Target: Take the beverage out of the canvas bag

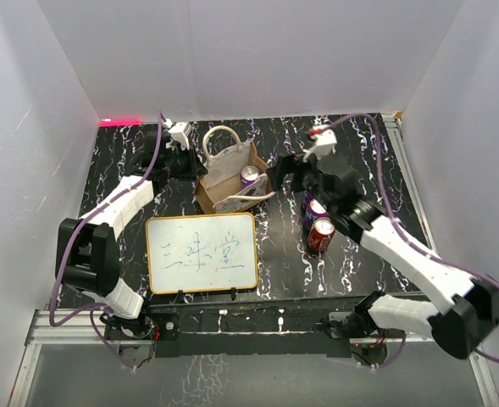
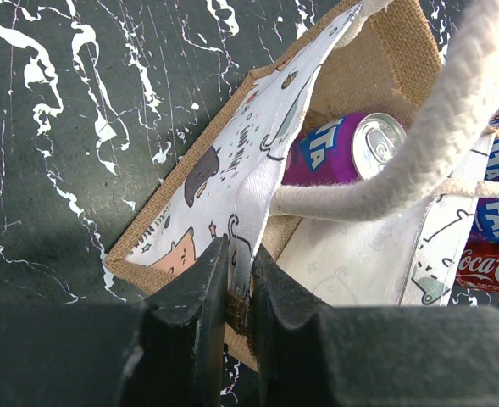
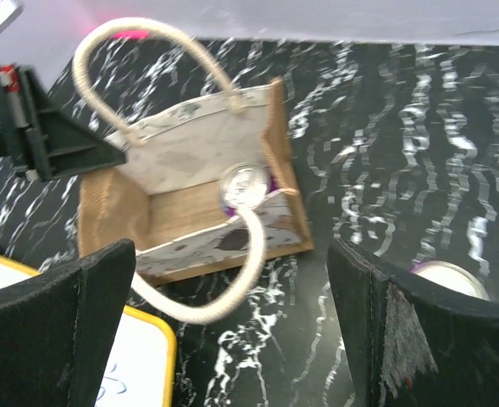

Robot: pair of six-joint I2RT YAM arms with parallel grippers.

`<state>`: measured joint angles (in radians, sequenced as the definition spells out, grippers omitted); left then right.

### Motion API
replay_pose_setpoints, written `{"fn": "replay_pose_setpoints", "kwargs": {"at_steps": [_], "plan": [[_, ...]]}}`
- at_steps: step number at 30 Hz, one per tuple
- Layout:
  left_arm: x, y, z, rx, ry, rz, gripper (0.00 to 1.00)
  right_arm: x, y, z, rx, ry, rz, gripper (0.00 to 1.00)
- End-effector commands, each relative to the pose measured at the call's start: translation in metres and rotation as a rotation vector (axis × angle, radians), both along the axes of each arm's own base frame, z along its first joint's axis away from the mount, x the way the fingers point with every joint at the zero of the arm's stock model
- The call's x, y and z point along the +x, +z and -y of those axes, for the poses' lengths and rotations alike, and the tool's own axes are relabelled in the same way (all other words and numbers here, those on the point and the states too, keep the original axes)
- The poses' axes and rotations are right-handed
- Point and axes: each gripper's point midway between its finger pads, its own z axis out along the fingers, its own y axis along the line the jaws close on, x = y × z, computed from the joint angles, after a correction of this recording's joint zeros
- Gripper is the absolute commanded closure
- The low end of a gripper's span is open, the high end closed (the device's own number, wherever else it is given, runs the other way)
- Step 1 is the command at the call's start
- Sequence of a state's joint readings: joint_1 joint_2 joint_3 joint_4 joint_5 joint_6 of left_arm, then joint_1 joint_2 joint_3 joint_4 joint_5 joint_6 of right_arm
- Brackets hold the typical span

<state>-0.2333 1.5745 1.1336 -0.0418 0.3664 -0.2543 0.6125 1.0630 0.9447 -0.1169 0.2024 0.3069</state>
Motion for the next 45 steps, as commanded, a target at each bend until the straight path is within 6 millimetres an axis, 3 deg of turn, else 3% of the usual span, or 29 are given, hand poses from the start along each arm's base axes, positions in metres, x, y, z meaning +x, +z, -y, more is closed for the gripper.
{"fn": "replay_pose_setpoints", "kwargs": {"at_steps": [1,4,5,11,13,15,16,17,20,26,38,45], "plan": [[0.001,0.042,0.007,-0.036,-0.023,0.090,1.00,0.013,0.009,-0.063,0.021,0.254,-0.014,0.01],[0.001,0.042,0.006,-0.035,-0.021,0.090,1.00,0.030,-0.007,-0.084,-0.009,0.285,-0.116,0.01],[0.001,0.041,0.007,-0.034,-0.021,0.090,1.00,0.038,-0.004,-0.090,-0.014,0.288,-0.128,0.02],[0.001,0.042,0.007,-0.035,-0.022,0.091,1.00,0.070,-0.016,-0.108,-0.073,0.266,-0.190,0.03],[0.002,0.041,0.007,-0.035,-0.022,0.090,1.00,0.078,-0.024,-0.113,-0.090,0.264,-0.217,0.09],[0.002,0.042,0.006,-0.034,-0.021,0.091,1.00,0.080,-0.037,-0.120,-0.110,0.277,-0.260,0.18],[0.002,0.042,0.007,-0.034,-0.022,0.093,1.00,0.080,-0.042,-0.123,-0.118,0.285,-0.280,0.19],[0.002,0.042,0.006,-0.033,-0.022,0.091,1.00,0.082,-0.061,-0.129,-0.139,0.290,-0.324,0.21],[0.002,0.041,0.007,-0.034,-0.022,0.091,1.00,0.084,-0.079,-0.134,-0.173,0.287,-0.371,0.22],[0.002,0.041,0.008,-0.040,-0.026,0.088,1.00,0.098,-0.106,-0.115,-0.316,0.130,-0.424,0.20],[0.002,0.037,0.009,-0.041,-0.030,0.077,1.00,0.104,-0.124,-0.101,-0.476,0.035,-0.409,0.02],[0.002,0.035,0.009,-0.041,-0.029,0.071,1.00,0.113,-0.158,-0.092,-0.567,-0.020,-0.454,0.01]]}}
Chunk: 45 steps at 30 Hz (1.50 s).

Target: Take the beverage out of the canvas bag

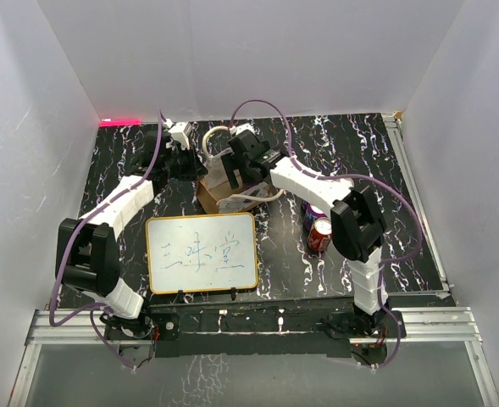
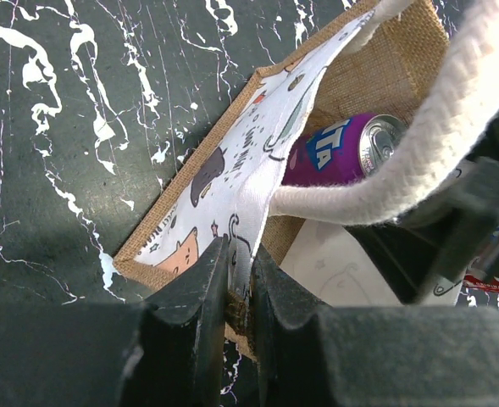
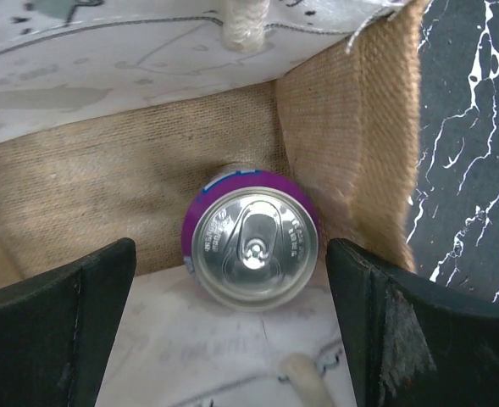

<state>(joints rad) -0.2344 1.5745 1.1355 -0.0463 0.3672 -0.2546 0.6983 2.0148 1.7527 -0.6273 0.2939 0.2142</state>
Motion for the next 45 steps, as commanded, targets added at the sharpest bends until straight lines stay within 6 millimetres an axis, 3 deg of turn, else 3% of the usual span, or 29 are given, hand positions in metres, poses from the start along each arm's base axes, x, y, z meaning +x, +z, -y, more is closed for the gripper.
{"fn": "replay_pose_setpoints", "kwargs": {"at_steps": [1,8,13,21,24,27,38,45], "plan": [[0.003,0.034,0.008,-0.039,-0.028,0.073,1.00,0.012,-0.012,0.010,-0.079,-0.054,0.013,0.01],[0.004,0.033,0.009,-0.039,-0.028,0.066,1.00,0.010,-0.044,0.005,-0.100,-0.050,-0.066,0.00],[0.005,0.032,0.009,-0.039,-0.027,0.064,1.00,0.007,-0.058,0.001,-0.102,-0.039,-0.107,0.06],[0.006,0.025,0.010,-0.038,-0.031,0.045,1.00,0.012,-0.051,0.005,-0.108,-0.059,-0.074,0.50],[0.005,0.026,0.009,-0.035,-0.029,0.048,1.00,0.014,-0.037,0.000,-0.074,-0.058,-0.055,0.65],[0.005,0.027,0.009,-0.037,-0.029,0.051,1.00,0.015,-0.017,-0.008,-0.013,-0.042,-0.031,0.72],[0.004,0.030,0.008,-0.035,-0.025,0.059,1.00,0.005,0.052,-0.033,0.286,-0.001,0.079,0.86],[0.003,0.032,0.008,-0.033,-0.024,0.063,1.00,0.000,0.100,-0.031,0.508,-0.017,0.131,0.93]]}}
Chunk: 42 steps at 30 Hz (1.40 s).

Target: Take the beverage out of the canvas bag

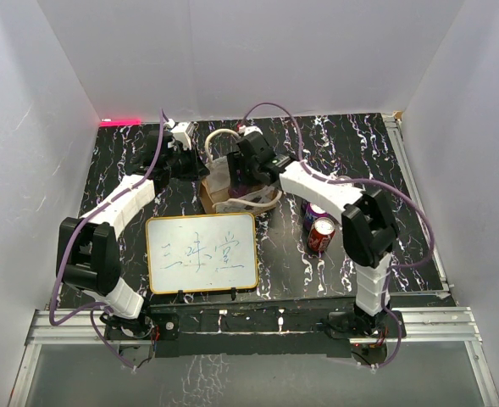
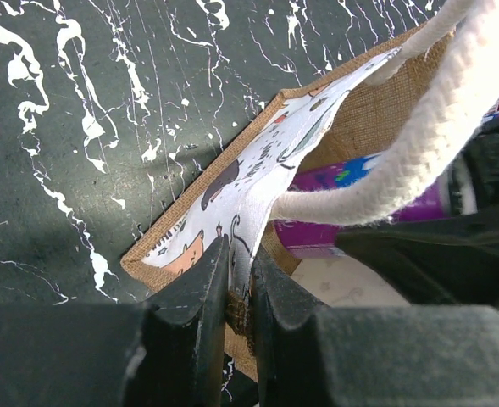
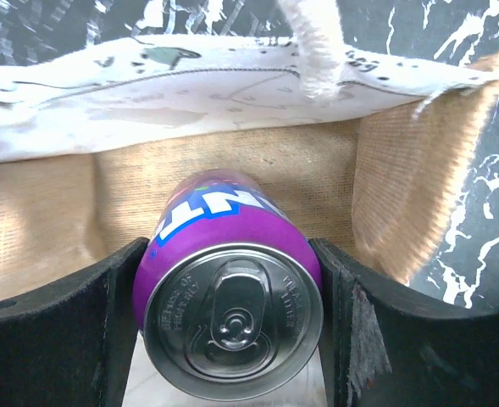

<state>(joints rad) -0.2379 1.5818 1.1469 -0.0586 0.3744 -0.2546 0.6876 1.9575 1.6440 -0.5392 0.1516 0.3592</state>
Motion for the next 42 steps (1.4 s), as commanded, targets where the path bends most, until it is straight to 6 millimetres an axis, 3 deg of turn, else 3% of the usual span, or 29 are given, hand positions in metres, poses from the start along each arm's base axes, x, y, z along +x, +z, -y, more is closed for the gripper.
{"fn": "replay_pose_setpoints", "kwargs": {"at_steps": [1,4,5,12,30,33,35,39,42], "plan": [[0.004,0.032,0.005,-0.030,-0.013,0.072,1.00,0.017,0.112,-0.011,0.354,-0.027,0.214,0.93],[0.004,0.032,0.004,-0.030,-0.013,0.074,1.00,0.012,0.134,0.002,0.503,-0.025,0.239,0.93],[0.004,0.033,0.005,-0.030,-0.014,0.074,1.00,0.009,0.132,0.008,0.542,-0.023,0.233,0.93],[0.004,0.031,0.005,-0.031,-0.015,0.069,1.00,-0.007,0.169,0.042,0.778,0.008,0.298,0.93],[0.004,0.030,0.005,-0.032,-0.014,0.065,1.00,-0.055,0.227,0.111,0.684,-0.066,0.524,0.93],[0.004,0.030,0.005,-0.032,-0.015,0.066,1.00,-0.060,0.231,0.145,0.587,-0.190,0.595,0.93],[0.004,0.031,0.006,-0.034,-0.018,0.066,1.00,-0.062,0.220,0.186,0.474,-0.371,0.620,0.93],[0.004,0.033,0.007,-0.038,-0.020,0.067,1.00,-0.088,0.188,0.283,0.307,-0.854,0.677,0.93],[0.003,0.034,0.007,-0.040,-0.021,0.069,1.00,-0.110,0.167,0.320,0.217,-1.016,0.715,0.93]]}}
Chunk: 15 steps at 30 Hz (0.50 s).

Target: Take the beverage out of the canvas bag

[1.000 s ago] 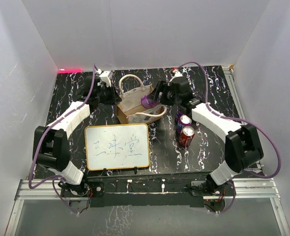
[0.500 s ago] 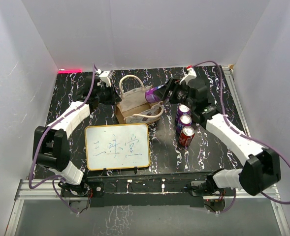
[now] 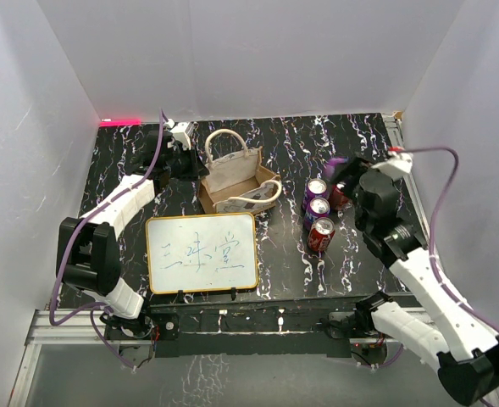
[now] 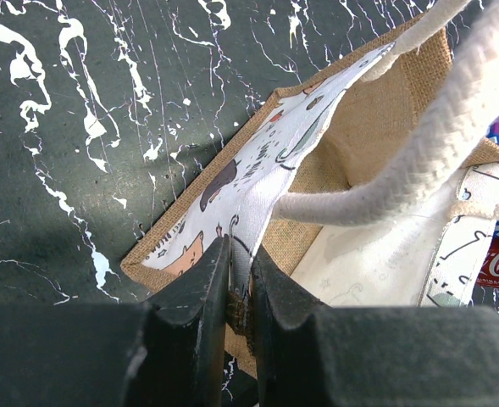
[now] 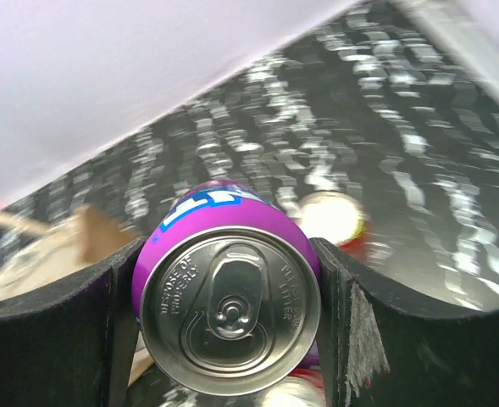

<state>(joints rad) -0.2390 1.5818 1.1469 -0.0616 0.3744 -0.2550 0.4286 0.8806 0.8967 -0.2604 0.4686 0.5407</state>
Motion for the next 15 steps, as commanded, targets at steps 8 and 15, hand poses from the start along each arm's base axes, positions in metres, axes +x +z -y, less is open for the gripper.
{"fn": "replay_pose_setpoints", "kwargs": {"at_steps": [8,15], "plan": [[0.004,0.033,0.007,-0.041,-0.020,0.066,1.00,-0.037,-0.067,0.105,-0.119,-0.568,-0.061,0.93],[0.004,0.031,0.005,-0.034,-0.015,0.064,1.00,-0.022,-0.117,0.086,-0.070,-0.485,-0.191,0.93]]}}
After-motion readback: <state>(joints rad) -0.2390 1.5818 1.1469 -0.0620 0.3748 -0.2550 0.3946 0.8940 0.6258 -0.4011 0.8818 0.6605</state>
